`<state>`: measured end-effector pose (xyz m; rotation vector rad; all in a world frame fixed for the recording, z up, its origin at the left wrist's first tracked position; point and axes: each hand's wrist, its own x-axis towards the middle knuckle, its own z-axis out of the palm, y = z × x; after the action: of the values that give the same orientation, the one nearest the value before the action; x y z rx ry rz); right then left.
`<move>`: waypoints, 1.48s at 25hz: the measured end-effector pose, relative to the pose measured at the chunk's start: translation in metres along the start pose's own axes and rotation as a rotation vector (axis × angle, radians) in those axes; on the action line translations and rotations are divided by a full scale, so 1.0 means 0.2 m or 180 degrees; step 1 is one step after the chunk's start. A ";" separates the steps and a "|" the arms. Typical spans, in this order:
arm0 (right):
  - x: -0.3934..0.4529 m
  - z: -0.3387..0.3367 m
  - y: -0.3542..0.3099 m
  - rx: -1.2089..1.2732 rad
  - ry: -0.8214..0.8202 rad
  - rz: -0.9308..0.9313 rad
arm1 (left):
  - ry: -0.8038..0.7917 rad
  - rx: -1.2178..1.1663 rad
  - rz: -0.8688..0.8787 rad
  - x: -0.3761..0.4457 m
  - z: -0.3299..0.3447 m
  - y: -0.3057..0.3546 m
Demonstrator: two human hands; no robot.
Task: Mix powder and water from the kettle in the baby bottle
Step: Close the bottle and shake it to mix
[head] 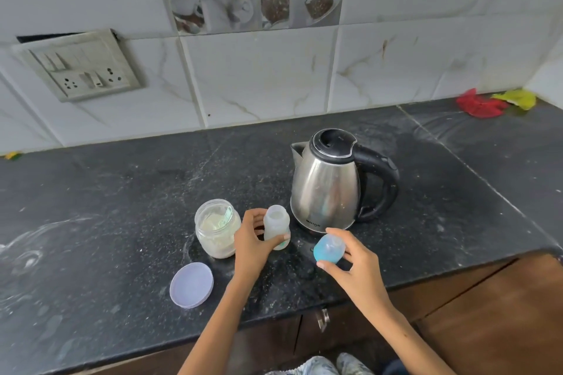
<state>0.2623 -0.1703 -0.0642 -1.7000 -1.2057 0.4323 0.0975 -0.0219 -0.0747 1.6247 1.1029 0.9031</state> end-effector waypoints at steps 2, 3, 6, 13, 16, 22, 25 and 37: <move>0.02 0.00 -0.02 0.0050 -0.0040 -0.0067 | 0.0037 0.0023 0.0043 -0.01 0.02 -0.01; 0.03 0.01 -0.03 0.0101 -0.0040 -0.0097 | -0.0068 0.0009 0.0072 -0.01 0.02 -0.01; 0.08 0.00 -0.10 0.0416 -0.0060 -0.0038 | -0.0208 -0.0055 0.0046 -0.01 0.03 0.00; 0.32 -0.07 -0.41 0.1285 -0.0490 -0.0001 | -0.0349 -0.0654 0.0154 -0.08 -0.08 0.22; 0.40 -0.08 -0.53 0.1370 -0.0987 0.0040 | -0.0469 -0.0831 0.0301 -0.11 -0.11 0.33; 0.52 -0.14 -0.64 0.1410 -0.1900 0.0011 | -0.0399 -0.0891 0.0441 -0.15 -0.13 0.45; 0.54 -0.15 -0.68 0.1194 -0.1859 -0.0067 | -0.0262 -0.0724 0.0504 -0.17 -0.14 0.47; 0.49 -0.10 -0.67 0.1405 -0.2095 0.0176 | 0.0335 -0.0248 0.0779 -0.20 -0.16 0.50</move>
<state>0.2516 -0.0902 0.0835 -1.2356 -1.3830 1.2629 0.0802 -0.0648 0.0274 1.6872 0.9391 1.1882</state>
